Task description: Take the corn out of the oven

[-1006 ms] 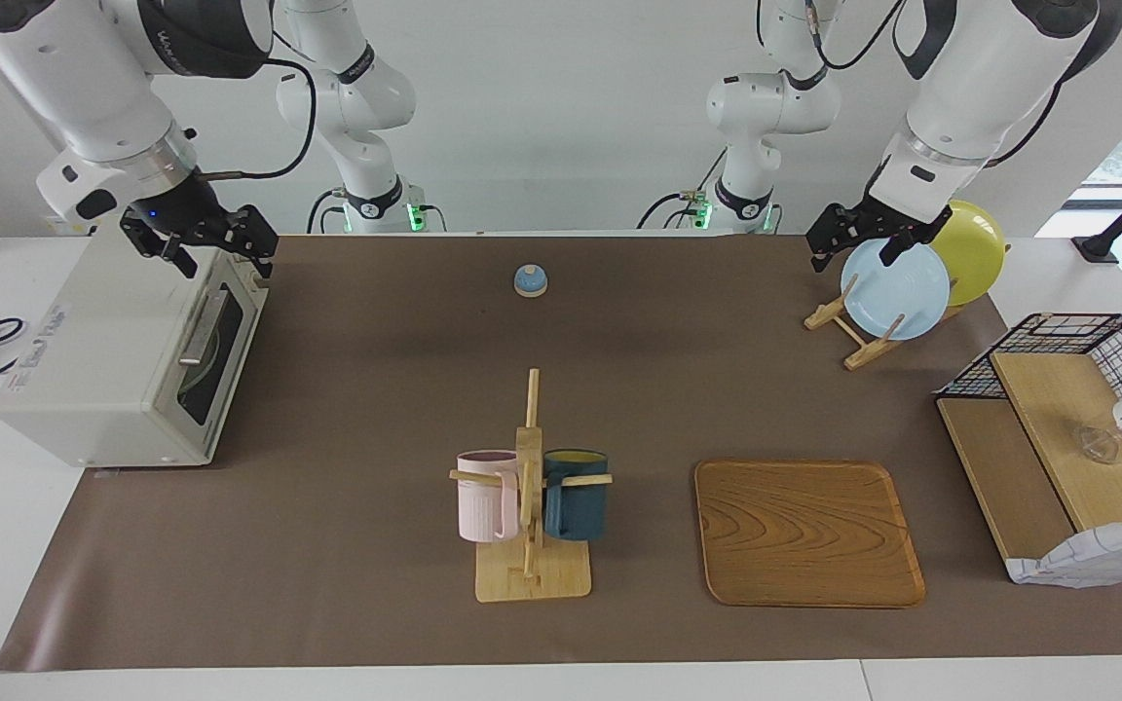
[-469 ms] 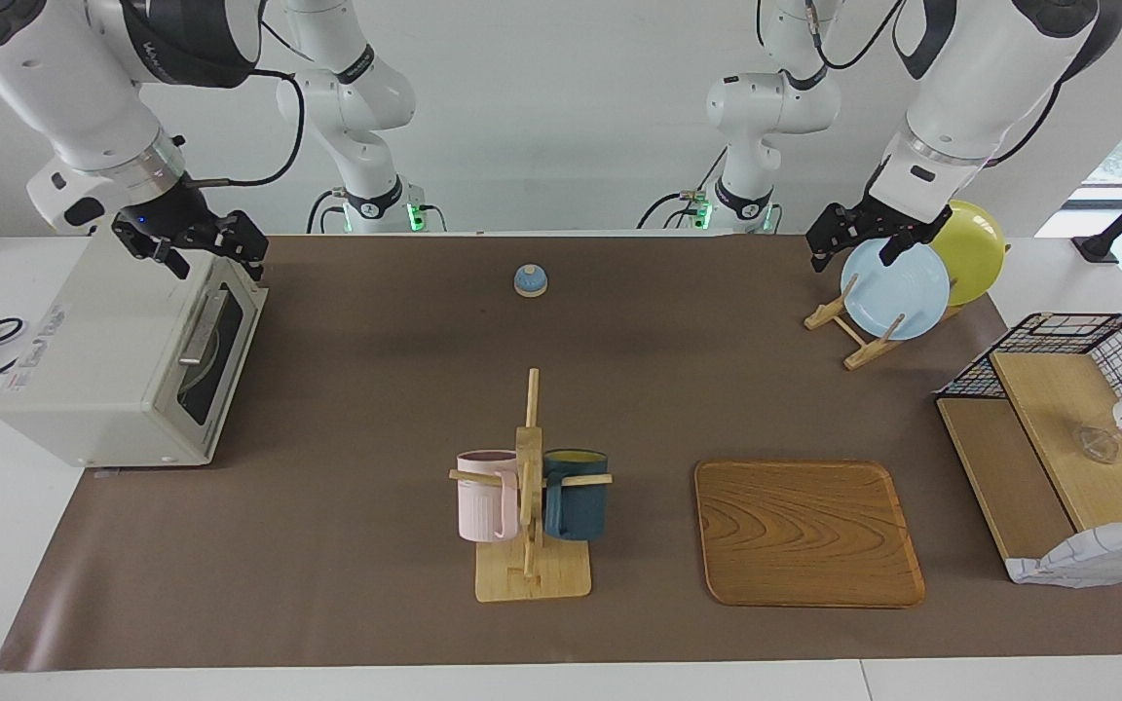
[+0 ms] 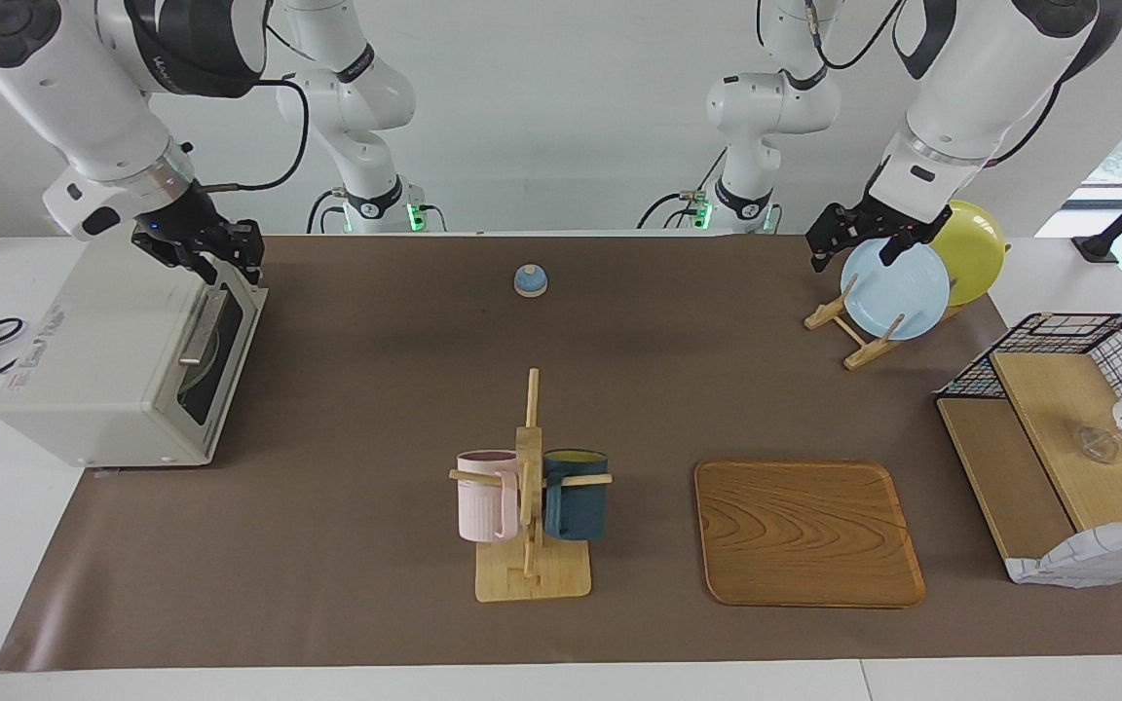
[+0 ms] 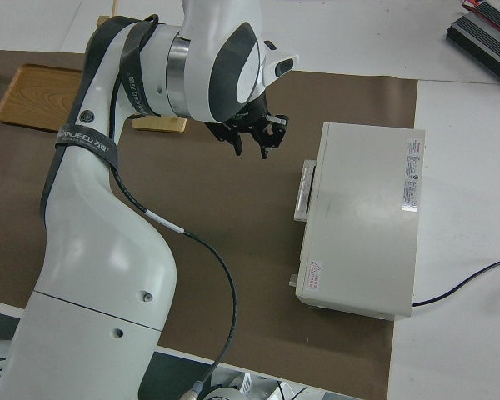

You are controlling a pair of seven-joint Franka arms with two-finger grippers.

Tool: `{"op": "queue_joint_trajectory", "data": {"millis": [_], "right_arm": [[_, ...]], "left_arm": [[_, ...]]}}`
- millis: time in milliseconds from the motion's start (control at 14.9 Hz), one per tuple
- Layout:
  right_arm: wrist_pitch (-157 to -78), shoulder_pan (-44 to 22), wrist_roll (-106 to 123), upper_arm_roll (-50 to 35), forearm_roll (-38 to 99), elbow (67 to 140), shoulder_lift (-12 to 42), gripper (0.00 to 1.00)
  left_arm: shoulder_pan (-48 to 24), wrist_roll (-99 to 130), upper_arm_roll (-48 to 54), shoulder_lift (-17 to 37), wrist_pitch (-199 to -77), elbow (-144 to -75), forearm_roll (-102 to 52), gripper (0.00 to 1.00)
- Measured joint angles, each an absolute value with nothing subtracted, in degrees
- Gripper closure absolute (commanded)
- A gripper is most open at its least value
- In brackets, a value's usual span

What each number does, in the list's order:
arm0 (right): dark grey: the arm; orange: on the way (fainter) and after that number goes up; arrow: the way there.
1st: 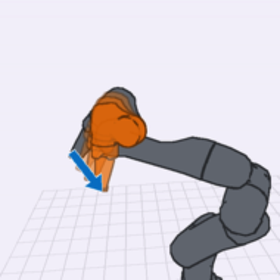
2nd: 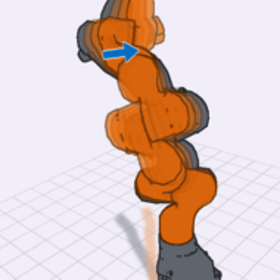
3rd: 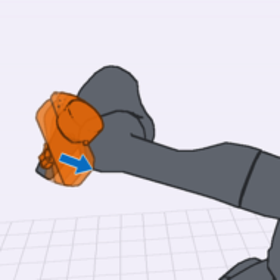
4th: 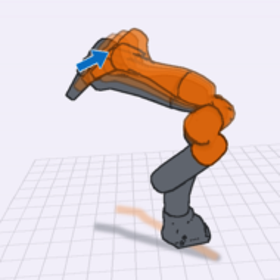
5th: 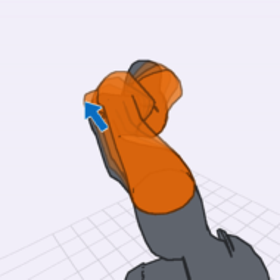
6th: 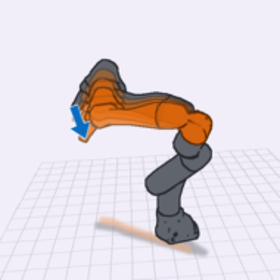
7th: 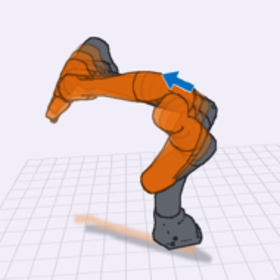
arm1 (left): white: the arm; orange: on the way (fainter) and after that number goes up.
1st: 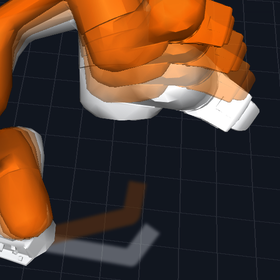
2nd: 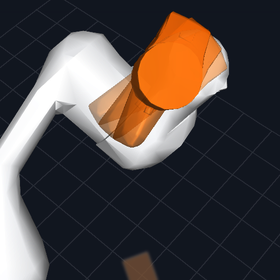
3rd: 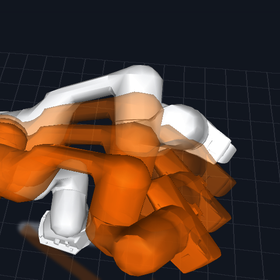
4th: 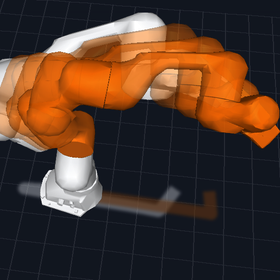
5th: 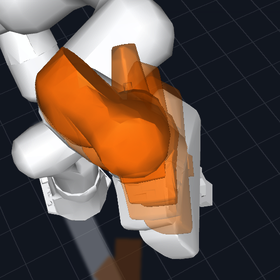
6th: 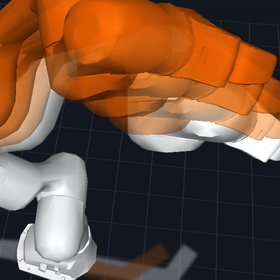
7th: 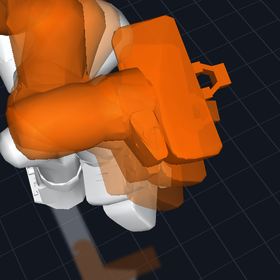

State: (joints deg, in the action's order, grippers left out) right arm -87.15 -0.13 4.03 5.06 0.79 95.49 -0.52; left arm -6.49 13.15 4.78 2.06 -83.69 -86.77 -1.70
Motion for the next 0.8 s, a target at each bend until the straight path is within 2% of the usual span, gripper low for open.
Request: {"op": "queue_joint_trajectory", "data": {"millis": [536,804], "right_arm": [[-94.15,0.92,4.29,5.09,-2.51,99.33,-1.19,1.00],[-100.30,0.97,4.33,5.08,-5.50,106.20,-2.70,1.00]], "left_arm": [[-6.49,13.15,4.78,2.06,-83.68,-86.77,-1.70,0.00],[-6.49,13.15,4.79,2.06,-83.68,-86.77,-1.70,0.00]]}}
